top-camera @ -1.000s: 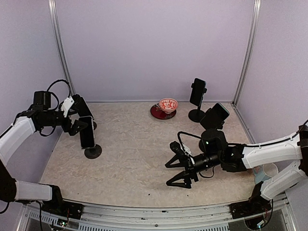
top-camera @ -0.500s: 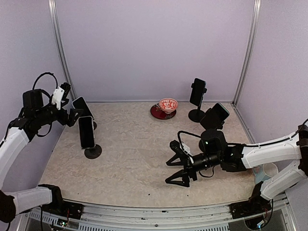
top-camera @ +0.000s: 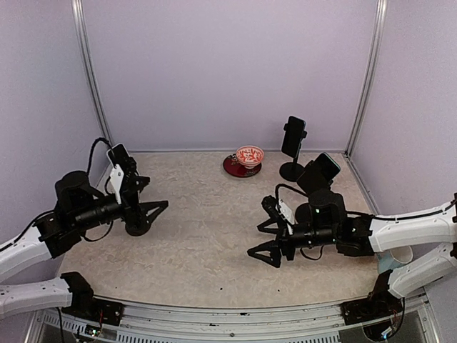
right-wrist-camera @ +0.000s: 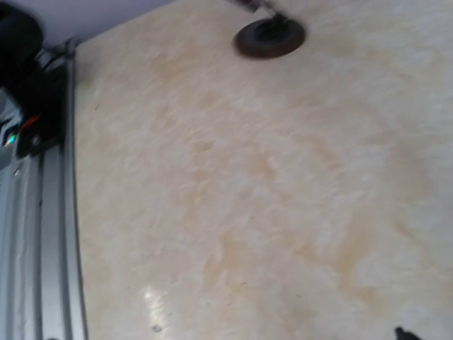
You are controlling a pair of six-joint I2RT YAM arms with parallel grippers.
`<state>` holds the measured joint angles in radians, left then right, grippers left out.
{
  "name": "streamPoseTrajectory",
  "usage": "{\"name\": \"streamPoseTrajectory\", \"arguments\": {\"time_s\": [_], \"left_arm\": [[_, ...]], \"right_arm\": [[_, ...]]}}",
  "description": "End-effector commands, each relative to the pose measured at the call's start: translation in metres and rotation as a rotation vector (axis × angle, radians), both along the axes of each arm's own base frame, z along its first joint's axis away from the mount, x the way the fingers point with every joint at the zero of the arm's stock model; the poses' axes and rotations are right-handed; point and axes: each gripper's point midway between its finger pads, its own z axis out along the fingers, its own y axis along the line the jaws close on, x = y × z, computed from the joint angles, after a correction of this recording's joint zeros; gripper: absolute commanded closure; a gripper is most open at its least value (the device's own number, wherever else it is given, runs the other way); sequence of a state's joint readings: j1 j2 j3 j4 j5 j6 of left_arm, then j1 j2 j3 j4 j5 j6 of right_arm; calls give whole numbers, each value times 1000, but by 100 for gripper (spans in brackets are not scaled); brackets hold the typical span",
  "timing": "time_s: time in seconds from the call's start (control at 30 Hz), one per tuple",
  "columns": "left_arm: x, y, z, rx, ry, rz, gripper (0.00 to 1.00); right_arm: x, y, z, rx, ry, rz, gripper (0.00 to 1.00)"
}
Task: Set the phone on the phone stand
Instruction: Reset both arms
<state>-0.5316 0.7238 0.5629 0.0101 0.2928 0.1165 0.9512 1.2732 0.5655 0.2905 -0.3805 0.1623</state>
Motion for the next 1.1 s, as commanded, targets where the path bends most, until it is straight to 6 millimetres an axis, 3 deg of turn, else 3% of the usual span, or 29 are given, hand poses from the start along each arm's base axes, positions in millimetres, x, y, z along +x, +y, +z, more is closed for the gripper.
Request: {"name": "streamPoseTrajectory", "arguments": {"time_s": [0.0,0.2,0.43,0.53,0.7,0.87,1.03,1.07], "left_arm": [[-22,-46,-12,-60,-65,-46,1],[-61,-110,-79,34,-38,-166,1],[-102,-153,-135,-1,-45,-295,1],[-111,-167,-161,14,-47,-339,1],[-118,-164,-162,-120,-66,-365,1],[-118,-166,-171,-125,-42,-357,1],[-115,-160,-164,-98,-49,-334,1],[-115,-160,-175,-41,-32,-337,1]], "right_arm": [[19,-20,4,38,-24,-168,0],[24,-33,-5,79,-28,-249,0],[20,-54,-33,98,-67,-301,0],[5,-62,-40,121,-113,-261,0],[-8,-80,-62,111,-131,-287,0],[-12,-66,-81,3,-153,-249,0],[-22,-40,-82,-4,-176,-150,0],[-21,-38,-84,-5,-180,-151,0]]}}
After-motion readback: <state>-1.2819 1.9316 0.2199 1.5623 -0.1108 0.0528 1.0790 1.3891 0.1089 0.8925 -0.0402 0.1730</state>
